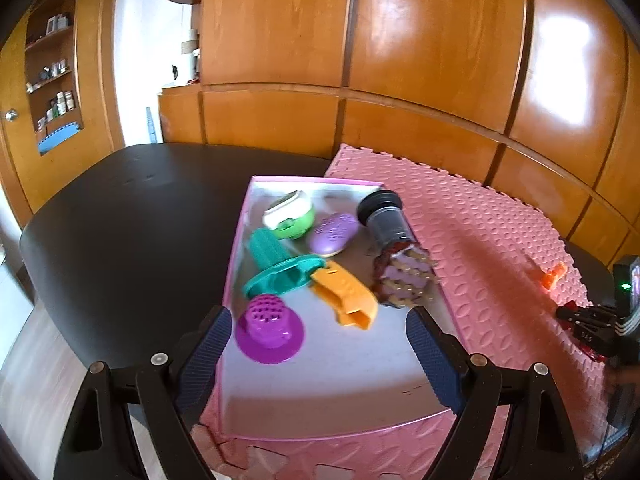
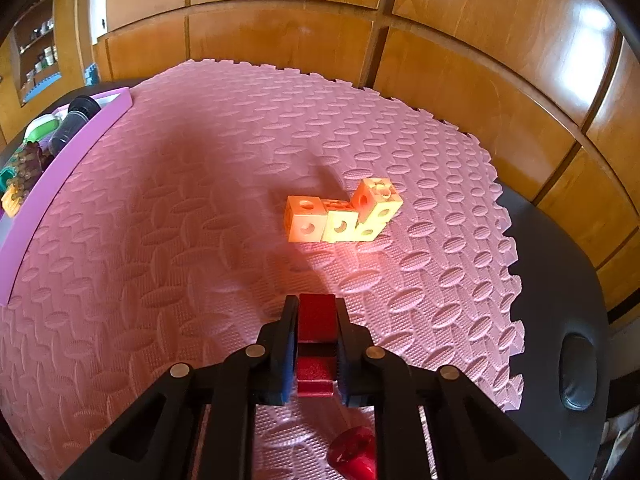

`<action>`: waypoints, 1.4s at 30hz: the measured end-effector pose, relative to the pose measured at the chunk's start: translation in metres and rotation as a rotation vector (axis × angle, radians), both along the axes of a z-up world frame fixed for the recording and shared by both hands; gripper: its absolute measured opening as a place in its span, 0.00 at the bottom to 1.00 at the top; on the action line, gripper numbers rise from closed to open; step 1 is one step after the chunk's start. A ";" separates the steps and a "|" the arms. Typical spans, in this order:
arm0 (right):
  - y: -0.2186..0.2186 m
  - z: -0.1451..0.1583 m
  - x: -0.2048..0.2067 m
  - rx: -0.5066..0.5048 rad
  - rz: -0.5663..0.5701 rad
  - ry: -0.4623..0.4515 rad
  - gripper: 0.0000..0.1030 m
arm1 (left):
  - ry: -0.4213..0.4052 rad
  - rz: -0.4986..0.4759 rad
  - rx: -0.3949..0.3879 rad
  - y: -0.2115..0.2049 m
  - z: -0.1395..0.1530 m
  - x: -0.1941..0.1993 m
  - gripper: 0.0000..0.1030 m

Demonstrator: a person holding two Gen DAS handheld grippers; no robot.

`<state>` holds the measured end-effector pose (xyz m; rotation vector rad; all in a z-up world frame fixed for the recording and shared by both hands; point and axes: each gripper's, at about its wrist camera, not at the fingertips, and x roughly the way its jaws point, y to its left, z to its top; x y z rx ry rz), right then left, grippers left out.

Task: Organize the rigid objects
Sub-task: 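Carry the red block toward the white tray with the right tool, then lower the red block into the tray and open the right tool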

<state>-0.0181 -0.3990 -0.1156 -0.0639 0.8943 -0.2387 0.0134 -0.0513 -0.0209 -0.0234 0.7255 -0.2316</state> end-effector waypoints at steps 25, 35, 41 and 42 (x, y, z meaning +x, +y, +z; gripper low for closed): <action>0.073 0.008 0.010 0.219 0.010 0.032 0.14 | 0.030 0.056 -0.058 0.040 -0.012 0.003 0.86; 0.136 0.050 0.015 0.234 0.173 -0.083 0.14 | 0.043 0.122 -0.072 0.069 -0.018 0.001 0.86; 0.179 0.070 0.017 0.287 0.282 -0.131 0.14 | 0.037 0.119 -0.082 0.071 -0.017 -0.001 0.86; 0.187 0.072 0.016 0.294 0.297 -0.134 0.14 | 0.036 0.116 -0.082 0.071 -0.017 -0.001 0.86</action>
